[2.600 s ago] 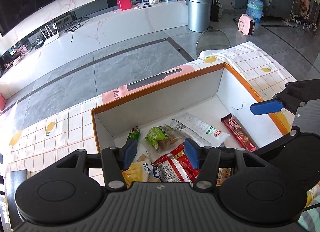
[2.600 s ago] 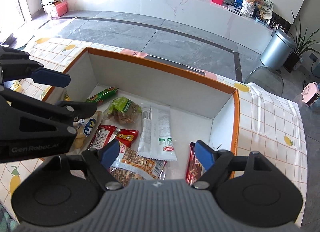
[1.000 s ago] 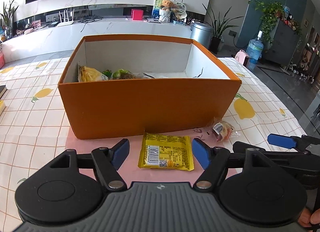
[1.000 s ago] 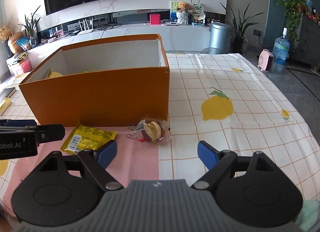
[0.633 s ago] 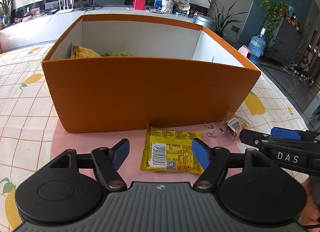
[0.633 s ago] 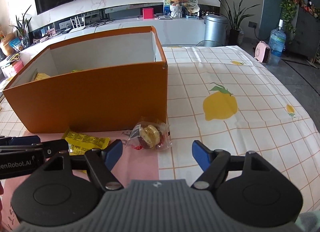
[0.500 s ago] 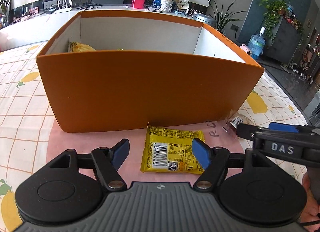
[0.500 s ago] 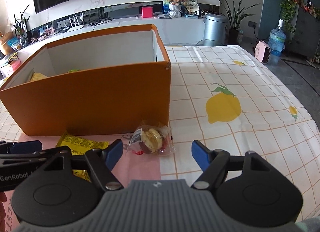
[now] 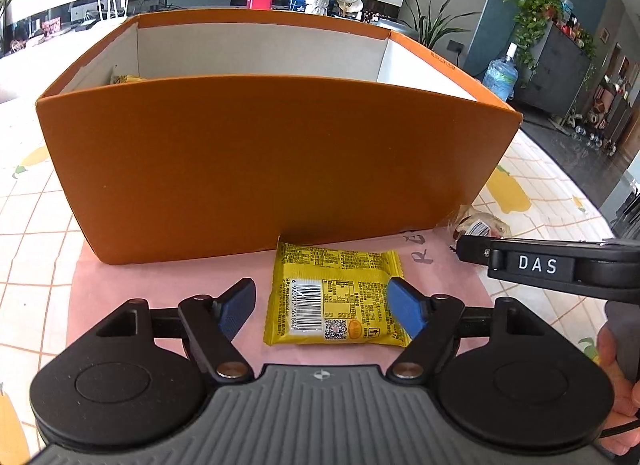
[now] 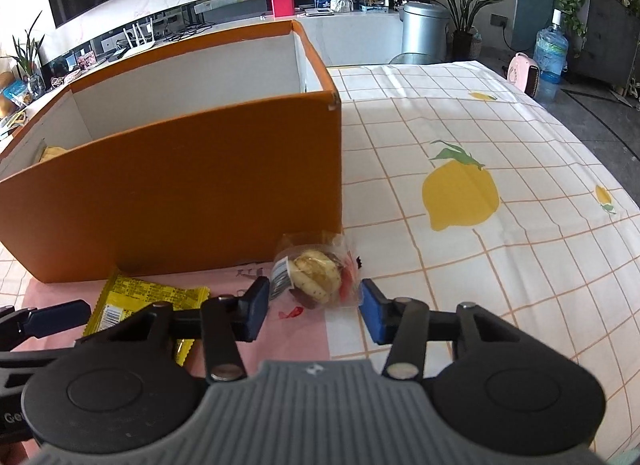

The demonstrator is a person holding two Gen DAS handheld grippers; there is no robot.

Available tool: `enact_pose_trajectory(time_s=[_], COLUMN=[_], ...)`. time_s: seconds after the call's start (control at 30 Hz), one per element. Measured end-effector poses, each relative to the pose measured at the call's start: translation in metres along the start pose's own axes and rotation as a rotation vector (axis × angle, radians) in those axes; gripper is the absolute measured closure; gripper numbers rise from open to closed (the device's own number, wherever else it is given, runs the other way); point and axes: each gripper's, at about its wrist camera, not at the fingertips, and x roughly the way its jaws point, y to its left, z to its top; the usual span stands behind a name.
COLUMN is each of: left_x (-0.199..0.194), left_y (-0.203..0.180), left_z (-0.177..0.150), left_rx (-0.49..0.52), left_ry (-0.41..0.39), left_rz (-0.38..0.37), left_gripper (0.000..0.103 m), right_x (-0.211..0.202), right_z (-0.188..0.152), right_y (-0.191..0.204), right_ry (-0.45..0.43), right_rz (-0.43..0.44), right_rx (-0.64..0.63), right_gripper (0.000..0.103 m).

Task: Organize snacks
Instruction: 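Grasp the yellow packet with the left tool while the right tool grasps the wrapped pastry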

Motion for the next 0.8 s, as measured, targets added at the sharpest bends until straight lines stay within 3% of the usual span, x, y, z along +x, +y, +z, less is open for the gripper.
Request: enact_pose_trajectory(time_s=[0.27,0.57,0.6,0.67,0.8], left_x=[0.01,0.017,0.017,0.015,0.011], left_y=[-0.019,-0.023,-0.023,-0.023,-0.022], left_z=[-0.004,-0.007,-0.007,-0.008,-0.007], left_rx=[0.121,0.135,0.137,0.139,0.125], left_ry=[0.031,0.004,0.001,-0.01,-0.023], left_rz=[0.053,0.085,0.082,0.066,0.047], left_gripper=[0.01,0.006,0.008,0.028,0.042], right_x=[-0.009,-0.011,-0.01,-0.01,-0.009], right_z=[-0.005,-0.006,-0.006,-0.007,-0.007], right_y=[-0.008,-0.003,-0.004,-0.004,-0.003], right_ry=[0.029,0.039,0.04,0.041,0.04], right_rz=[0.021,0.069,0.073,0.079,0.082], right_rx=[0.048,0.026,0.028,0.033,0.028], right_gripper=[0.064,0.069,0.069,0.069,0.069])
